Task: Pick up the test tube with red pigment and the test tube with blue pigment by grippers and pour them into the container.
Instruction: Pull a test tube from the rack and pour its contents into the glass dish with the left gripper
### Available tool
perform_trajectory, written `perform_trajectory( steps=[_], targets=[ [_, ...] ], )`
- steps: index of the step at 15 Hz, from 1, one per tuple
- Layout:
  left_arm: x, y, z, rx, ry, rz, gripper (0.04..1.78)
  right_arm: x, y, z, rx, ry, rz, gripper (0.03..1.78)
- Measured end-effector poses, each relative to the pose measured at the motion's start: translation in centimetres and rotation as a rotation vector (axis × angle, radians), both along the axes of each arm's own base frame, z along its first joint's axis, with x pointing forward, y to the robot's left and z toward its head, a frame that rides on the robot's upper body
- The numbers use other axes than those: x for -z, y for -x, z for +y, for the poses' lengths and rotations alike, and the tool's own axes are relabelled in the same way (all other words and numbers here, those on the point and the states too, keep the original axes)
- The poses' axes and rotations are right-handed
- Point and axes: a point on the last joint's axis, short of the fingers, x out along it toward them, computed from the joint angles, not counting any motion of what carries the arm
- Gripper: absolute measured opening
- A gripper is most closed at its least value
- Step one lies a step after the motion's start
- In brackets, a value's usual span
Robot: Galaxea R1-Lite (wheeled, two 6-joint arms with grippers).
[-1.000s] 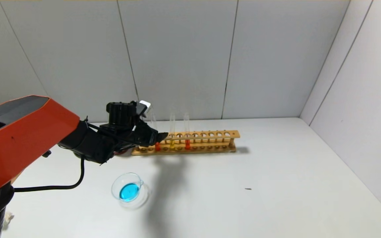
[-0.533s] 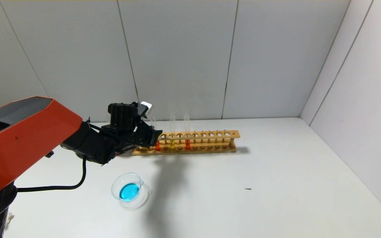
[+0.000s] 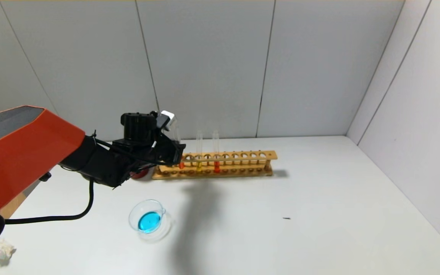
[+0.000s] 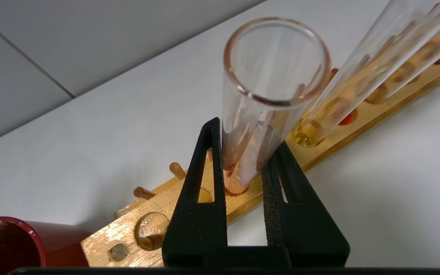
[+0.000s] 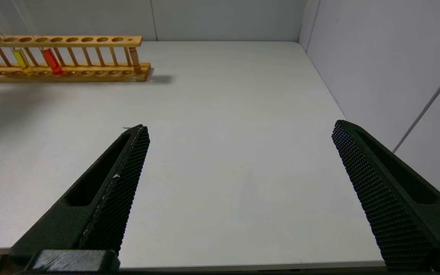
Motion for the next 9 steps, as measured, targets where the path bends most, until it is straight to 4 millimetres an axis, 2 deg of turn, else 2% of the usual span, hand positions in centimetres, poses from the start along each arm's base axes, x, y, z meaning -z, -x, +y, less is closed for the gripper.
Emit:
perform_trajectory(
  steps=[4,9],
  targets=[
    [-2.7,1.0,0.2,0.003,0.010,-0.043,0.31,0.0,0.0,0.0,0.000,0.000,0.000,1.75],
    [-7.9,3.8,0.6,0.018,0.028,-0.109,0.31,0.0,0.0,0.0,0.000,0.000,0.000,1.75]
  ],
)
